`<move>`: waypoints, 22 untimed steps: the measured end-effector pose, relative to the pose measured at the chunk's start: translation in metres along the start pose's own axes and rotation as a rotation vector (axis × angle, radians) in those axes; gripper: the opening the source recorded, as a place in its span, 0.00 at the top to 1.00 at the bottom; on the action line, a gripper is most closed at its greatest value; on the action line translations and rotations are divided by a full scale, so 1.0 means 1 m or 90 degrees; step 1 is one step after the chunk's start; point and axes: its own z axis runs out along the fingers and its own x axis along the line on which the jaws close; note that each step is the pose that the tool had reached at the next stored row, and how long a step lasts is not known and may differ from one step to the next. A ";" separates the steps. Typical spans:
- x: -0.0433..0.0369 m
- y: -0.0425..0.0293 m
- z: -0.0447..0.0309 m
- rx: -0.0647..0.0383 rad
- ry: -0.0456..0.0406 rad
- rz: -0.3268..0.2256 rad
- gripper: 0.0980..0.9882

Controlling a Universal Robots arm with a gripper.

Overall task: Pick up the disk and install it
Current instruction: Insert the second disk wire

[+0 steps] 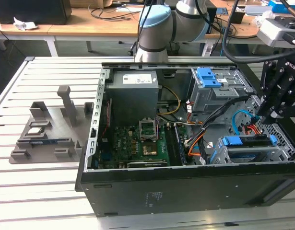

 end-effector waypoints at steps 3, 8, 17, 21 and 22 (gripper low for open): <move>-0.0004 0.0039 0.0002 0.000 -0.0013 -0.009 0.77; 0.0002 0.0180 0.0024 0.001 -0.0071 -0.017 0.77; 0.0001 0.0188 0.0072 0.001 -0.0095 -0.022 0.77; 0.0001 0.0188 0.0072 0.001 -0.0095 -0.022 0.93; 0.0001 0.0188 0.0072 0.001 -0.0095 -0.022 0.93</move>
